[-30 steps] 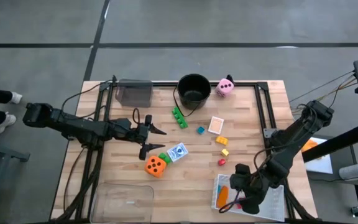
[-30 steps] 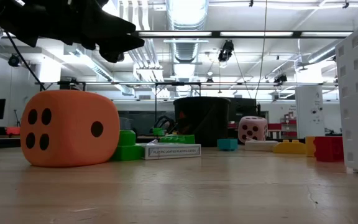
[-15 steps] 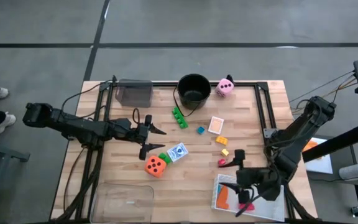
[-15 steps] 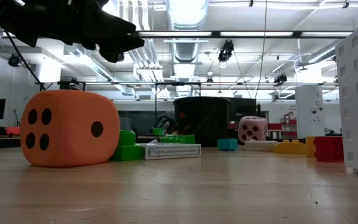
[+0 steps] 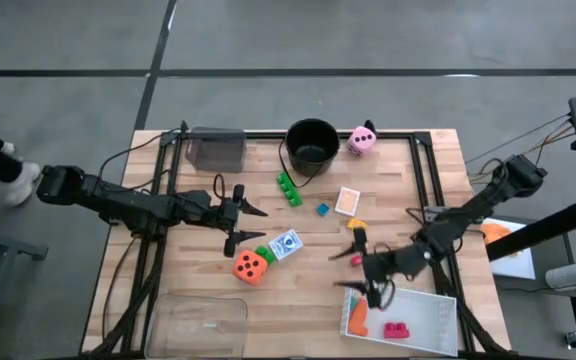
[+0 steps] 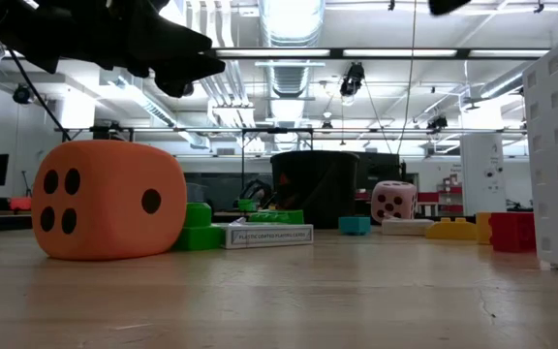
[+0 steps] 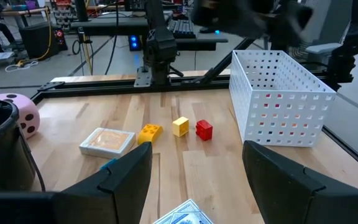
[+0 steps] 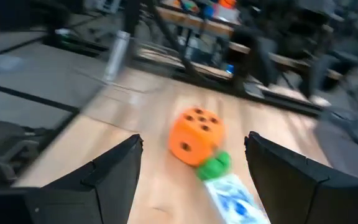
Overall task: Pick & Place Toys
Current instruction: Put the yellow game piece into the white bin
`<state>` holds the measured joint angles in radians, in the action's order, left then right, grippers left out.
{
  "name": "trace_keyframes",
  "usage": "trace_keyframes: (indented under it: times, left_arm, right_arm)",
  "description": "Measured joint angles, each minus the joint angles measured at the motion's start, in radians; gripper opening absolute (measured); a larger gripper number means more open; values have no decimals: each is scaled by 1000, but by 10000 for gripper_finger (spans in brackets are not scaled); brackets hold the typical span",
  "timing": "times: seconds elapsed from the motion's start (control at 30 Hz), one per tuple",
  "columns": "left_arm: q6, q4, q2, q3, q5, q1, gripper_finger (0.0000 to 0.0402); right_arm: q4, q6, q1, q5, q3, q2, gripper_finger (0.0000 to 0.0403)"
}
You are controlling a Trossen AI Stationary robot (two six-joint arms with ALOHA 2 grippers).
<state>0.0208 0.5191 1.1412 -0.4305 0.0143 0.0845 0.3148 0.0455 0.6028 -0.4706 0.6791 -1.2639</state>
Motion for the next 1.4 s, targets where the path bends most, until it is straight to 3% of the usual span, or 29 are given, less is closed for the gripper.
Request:
trace_keyframes:
  times: [0.13, 0.33, 0.47, 0.6, 0.87, 1.4]
  left_arm:
    - [0, 0, 0, 0, 0, 0, 253]
    - [0, 0, 0, 0, 0, 0, 253]
    - [0, 0, 0, 0, 0, 0, 253]
    - [0, 0, 0, 0, 0, -1, 253]
    - [0, 0, 0, 0, 0, -1, 253]
    - [-1, -1, 0, 0, 0, -1, 253]
  right_arm:
    - [-144, -83, -104, -7, -12, 75, 277]
    - [-574, -284, -292, -2, 29, 180, 277]
    - [-813, -364, -421, 80, 57, 202, 277]
    - [-941, -377, -530, 224, 71, 172, 277]
    - [-993, -308, -620, 370, 74, 20, 277]
    - [-1034, -233, -650, 413, 119, -220, 277]
